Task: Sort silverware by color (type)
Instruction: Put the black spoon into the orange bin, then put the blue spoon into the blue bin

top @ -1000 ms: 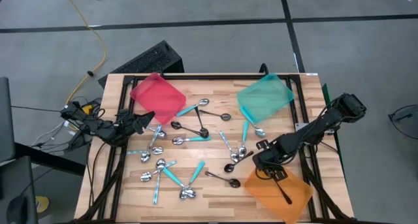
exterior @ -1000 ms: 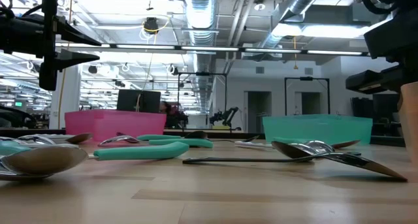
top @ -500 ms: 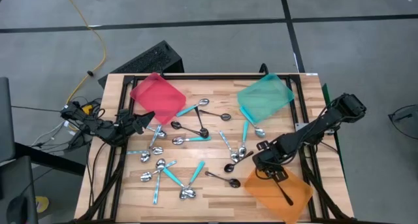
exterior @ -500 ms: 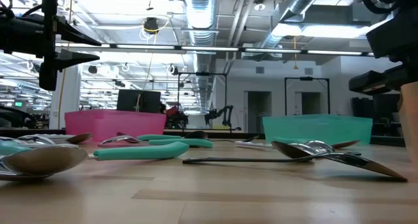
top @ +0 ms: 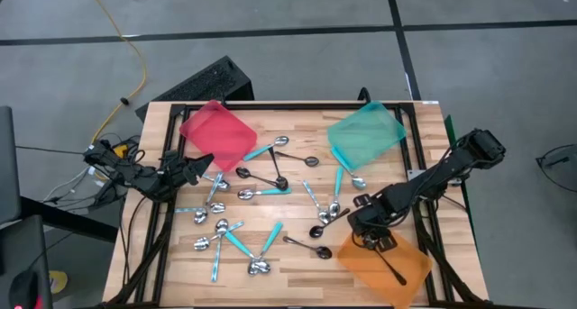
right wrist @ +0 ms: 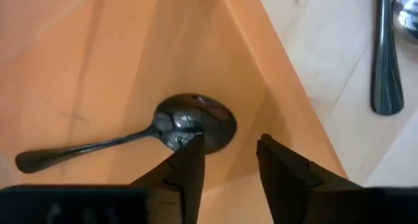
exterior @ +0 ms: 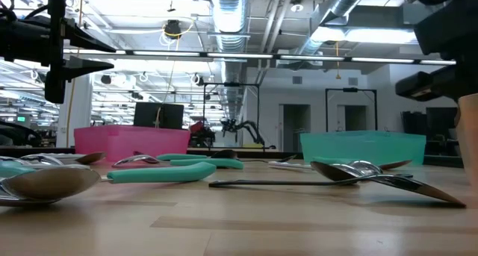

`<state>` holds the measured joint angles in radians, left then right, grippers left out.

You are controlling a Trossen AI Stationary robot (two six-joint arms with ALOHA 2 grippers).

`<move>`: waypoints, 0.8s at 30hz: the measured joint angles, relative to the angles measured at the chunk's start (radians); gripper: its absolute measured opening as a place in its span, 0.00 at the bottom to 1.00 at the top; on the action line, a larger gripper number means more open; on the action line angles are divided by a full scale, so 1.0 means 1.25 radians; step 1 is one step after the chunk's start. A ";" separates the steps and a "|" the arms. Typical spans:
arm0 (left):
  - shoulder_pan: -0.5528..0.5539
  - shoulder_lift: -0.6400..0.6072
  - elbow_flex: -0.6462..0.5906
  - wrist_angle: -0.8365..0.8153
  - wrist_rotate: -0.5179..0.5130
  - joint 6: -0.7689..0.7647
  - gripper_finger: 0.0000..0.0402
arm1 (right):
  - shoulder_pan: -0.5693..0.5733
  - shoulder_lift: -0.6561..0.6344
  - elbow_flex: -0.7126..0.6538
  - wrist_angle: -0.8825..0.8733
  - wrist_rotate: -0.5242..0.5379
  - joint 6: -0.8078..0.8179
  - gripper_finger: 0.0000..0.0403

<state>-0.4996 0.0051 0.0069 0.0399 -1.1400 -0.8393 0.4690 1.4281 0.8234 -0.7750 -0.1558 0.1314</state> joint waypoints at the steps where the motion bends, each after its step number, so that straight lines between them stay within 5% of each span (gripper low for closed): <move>1: 0.000 0.000 0.000 0.000 0.000 0.001 0.31 | 0.000 0.000 0.000 -0.009 0.000 0.000 0.42; 13: 0.000 0.000 0.000 0.001 0.008 0.009 0.31 | -0.019 -0.090 0.145 -0.239 -0.042 -0.030 0.43; 24: 0.000 0.000 0.000 0.002 0.009 0.010 0.31 | -0.205 -0.208 0.211 -0.095 0.142 -0.025 0.40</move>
<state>-0.4998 0.0051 0.0068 0.0422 -1.1290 -0.8268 0.2129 1.1681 1.0874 -0.8938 0.0216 0.1006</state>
